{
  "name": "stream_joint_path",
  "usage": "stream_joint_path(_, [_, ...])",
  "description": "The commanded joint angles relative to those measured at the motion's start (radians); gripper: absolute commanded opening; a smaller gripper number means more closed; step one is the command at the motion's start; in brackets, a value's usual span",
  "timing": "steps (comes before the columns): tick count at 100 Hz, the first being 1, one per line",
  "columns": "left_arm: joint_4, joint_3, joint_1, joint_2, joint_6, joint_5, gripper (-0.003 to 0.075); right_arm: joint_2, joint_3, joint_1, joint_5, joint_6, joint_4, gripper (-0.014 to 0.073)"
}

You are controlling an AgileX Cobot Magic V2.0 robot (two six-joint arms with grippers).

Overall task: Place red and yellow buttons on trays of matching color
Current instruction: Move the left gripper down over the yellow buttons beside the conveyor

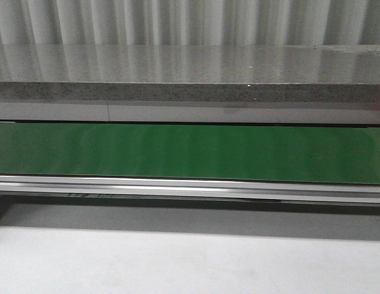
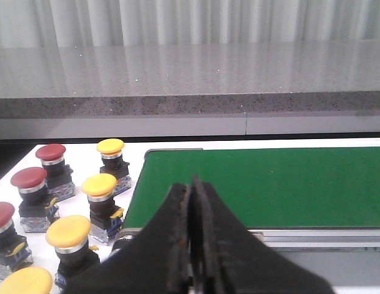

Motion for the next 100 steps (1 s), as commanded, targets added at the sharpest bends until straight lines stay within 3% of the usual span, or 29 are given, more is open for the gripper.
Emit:
stream_joint_path(1, [-0.001, 0.045, -0.001, -0.035, -0.011, -0.083, -0.0020, -0.011, -0.019, -0.003, -0.081, -0.007, -0.012, -0.0064])
stream_joint_path(71, [-0.001, 0.043, -0.001, -0.035, -0.011, -0.079, -0.0020, -0.011, -0.019, -0.003, -0.081, -0.007, -0.012, -0.0064])
stream_joint_path(90, [-0.001, -0.073, -0.001, -0.035, -0.011, 0.069, -0.0020, -0.011, -0.019, -0.003, -0.081, -0.007, -0.012, -0.0064])
stream_joint_path(100, [-0.001, -0.167, -0.001, -0.024, -0.011, 0.073, -0.0020, -0.011, -0.019, -0.003, -0.081, -0.007, -0.012, -0.0064])
